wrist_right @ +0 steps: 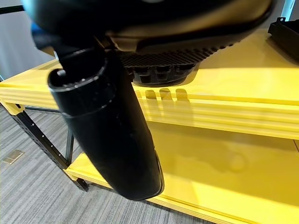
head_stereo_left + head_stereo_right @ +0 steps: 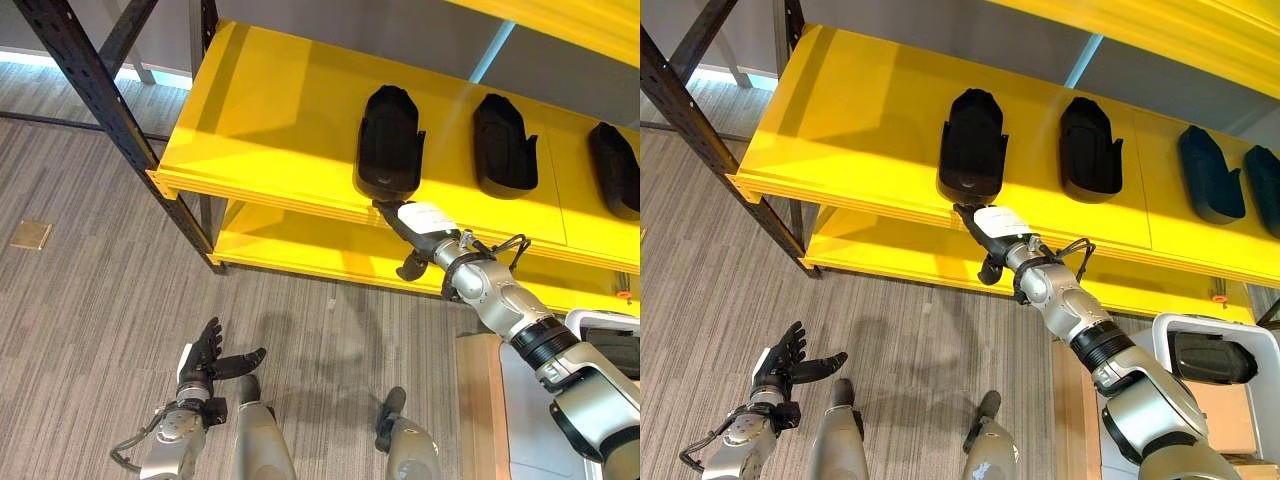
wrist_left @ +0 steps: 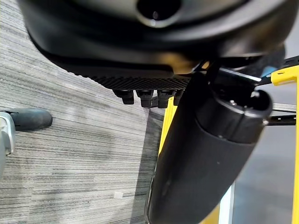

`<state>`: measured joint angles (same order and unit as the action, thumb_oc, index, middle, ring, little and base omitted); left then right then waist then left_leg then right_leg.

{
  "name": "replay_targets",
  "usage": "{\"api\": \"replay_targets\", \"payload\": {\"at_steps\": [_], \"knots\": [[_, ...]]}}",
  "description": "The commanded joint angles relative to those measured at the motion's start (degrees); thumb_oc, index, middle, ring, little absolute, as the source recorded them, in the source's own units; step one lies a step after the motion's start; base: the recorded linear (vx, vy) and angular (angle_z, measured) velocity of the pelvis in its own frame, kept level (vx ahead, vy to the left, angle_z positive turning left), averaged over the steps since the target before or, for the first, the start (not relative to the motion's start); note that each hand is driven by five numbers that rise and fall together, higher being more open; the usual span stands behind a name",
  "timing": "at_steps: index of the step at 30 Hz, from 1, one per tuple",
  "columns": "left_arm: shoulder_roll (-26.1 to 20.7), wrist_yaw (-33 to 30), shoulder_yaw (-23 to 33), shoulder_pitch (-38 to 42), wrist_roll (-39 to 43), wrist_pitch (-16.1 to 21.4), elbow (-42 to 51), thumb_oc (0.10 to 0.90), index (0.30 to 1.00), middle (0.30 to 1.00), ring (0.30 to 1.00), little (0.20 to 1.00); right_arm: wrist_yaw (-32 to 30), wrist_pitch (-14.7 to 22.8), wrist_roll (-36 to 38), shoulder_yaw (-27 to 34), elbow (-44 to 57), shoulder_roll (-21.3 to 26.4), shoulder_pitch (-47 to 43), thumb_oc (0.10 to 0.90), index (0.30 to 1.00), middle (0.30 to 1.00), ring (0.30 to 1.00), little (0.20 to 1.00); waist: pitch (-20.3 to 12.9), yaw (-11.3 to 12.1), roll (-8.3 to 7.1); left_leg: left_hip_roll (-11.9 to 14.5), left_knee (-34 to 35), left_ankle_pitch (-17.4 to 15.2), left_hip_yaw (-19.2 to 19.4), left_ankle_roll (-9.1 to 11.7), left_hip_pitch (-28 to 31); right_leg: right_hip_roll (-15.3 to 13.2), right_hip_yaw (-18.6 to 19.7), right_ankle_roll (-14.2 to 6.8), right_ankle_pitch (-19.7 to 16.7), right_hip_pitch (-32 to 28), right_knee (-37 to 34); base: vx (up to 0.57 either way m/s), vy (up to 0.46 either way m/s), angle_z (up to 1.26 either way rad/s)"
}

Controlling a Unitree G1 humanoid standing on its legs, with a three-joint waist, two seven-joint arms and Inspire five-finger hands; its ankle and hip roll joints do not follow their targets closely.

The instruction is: Move parts from the plastic box to the shelf.

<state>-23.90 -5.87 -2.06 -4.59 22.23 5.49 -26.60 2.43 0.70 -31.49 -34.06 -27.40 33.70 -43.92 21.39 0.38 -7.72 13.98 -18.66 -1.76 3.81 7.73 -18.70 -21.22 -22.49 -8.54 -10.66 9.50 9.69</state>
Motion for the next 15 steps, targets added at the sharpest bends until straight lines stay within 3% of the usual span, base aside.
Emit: {"api": "replay_targets", "payload": {"at_steps": [1, 15], "knots": [[-2.1, 0.0, 0.2, -0.9, 0.6, 5.2, 5.8, 0.900, 1.000, 1.000, 1.000, 1.000, -4.6, 0.4, -0.6, 3.4, 2.7, 3.5, -8.8, 0.900, 1.000, 1.000, 1.000, 1.000, -1.8, 1.4, -0.06, -3.5, 5.1, -3.6, 4.2, -5.3, 7.7, -1.7, 3.1, -3.7, -1.5, 1.1, 10.8, 0.00, 0.000, 0.00], [-2.1, -0.3, 0.7, -0.9, 1.1, 5.4, 5.6, 0.900, 1.000, 1.000, 1.000, 1.000, -4.9, 0.1, -0.3, 3.2, 1.0, 2.8, -9.6, 0.900, 1.000, 1.000, 1.000, 1.000, -1.3, 1.8, 0.09, -3.6, 4.2, -4.0, 3.9, -5.4, 6.7, -2.0, 3.1, -3.8, -1.4, 1.5, 11.2, 0.00, 0.000, 0.00]]}}
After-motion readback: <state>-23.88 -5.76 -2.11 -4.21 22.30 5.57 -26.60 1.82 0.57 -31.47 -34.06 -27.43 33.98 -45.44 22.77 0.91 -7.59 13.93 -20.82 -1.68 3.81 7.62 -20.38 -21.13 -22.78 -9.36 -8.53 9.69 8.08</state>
